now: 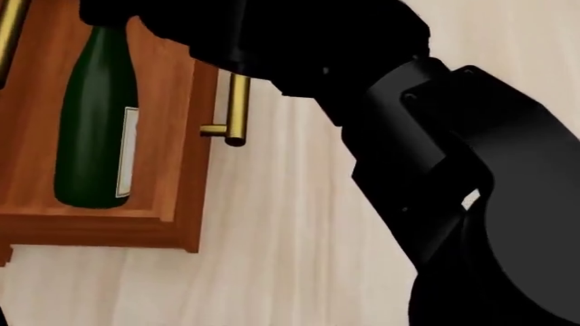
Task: Put the wine bottle in the bottom drawer of the cabinet.
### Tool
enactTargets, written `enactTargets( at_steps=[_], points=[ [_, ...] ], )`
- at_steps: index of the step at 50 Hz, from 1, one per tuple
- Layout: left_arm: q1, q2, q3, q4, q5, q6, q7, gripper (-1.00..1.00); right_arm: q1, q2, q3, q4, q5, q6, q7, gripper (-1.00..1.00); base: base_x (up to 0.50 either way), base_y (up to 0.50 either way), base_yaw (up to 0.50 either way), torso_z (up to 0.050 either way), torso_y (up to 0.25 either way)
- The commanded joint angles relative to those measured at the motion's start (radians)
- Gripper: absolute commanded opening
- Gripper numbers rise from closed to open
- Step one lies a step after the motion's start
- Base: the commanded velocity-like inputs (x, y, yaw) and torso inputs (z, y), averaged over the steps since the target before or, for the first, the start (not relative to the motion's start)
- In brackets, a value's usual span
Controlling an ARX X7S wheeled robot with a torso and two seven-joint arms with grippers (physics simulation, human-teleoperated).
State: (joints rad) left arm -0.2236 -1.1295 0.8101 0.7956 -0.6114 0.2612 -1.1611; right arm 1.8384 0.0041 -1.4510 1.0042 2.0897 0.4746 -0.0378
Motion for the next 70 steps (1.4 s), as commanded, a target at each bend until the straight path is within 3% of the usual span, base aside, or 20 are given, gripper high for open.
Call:
enactTargets(
  at_steps=[1,23,70],
  points=[
    [0.006,-0.001,-0.003,-0.006,0.0,0.007,0.002,1.0,-0.045,-0.004,-0.159,-0.033,-0.004,0.016,0.022,-1.0,0.0,0.0,0.0,0.007,-0.162],
    [0.01,0.008,-0.005,-0.012,0.0,0.007,0.008,1.0,-0.06,-0.004,-0.157,-0.051,-0.029,0.02,0.027,-1.0,0.0,0.0,0.0,0.007,-0.114],
    [0.044,0.009,-0.016,-0.039,-0.002,0.058,0.025,1.0,-0.119,-0.004,-0.142,-0.137,-0.225,0.1,0.111,-1.0,0.0,0.0,0.0,0.0,-0.002]
  ],
)
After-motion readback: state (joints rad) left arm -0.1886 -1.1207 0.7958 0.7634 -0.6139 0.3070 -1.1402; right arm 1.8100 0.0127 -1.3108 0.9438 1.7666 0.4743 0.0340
